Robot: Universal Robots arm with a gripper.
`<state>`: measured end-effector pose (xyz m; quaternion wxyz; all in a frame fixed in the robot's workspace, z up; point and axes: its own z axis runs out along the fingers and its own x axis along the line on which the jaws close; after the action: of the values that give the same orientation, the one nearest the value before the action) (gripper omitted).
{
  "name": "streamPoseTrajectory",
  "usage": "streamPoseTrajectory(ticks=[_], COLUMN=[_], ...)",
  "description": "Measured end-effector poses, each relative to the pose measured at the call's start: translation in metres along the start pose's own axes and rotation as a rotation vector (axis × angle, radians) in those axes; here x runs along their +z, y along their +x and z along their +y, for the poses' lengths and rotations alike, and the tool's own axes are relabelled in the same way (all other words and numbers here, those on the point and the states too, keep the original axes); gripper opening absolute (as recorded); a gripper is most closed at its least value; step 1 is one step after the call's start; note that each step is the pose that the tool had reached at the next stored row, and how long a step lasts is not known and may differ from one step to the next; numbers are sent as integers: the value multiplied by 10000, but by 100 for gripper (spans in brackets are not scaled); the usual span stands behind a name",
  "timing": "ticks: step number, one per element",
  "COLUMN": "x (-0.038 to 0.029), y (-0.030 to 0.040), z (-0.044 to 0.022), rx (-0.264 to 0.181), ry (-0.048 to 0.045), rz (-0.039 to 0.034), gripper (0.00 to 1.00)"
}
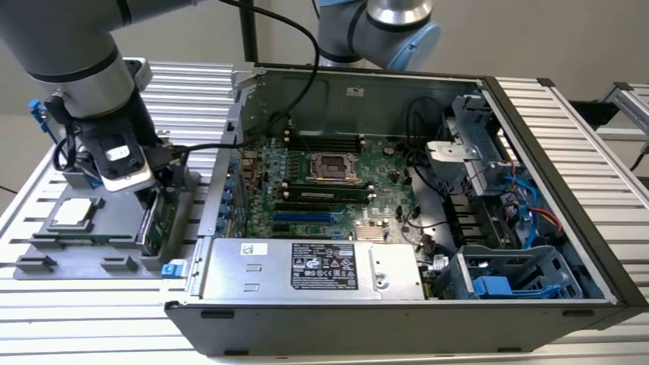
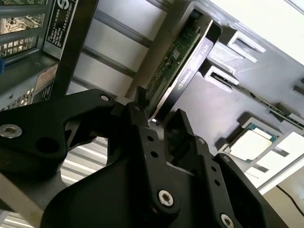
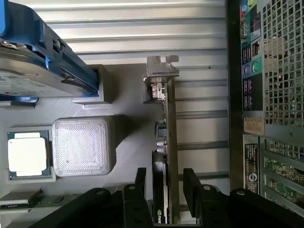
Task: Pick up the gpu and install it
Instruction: 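Pick up the gpu and move the gpu toward the slot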
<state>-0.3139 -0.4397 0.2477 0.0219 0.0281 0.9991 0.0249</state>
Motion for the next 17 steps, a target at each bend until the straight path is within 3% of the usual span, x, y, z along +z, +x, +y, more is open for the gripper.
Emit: streamPoseTrajectory(ticks=[10, 17], x=[80, 141], y=[45, 48], z=[13, 15], rx=[-8, -10], ry=[-13, -14], rz=[-99, -125], gripper=[100, 100])
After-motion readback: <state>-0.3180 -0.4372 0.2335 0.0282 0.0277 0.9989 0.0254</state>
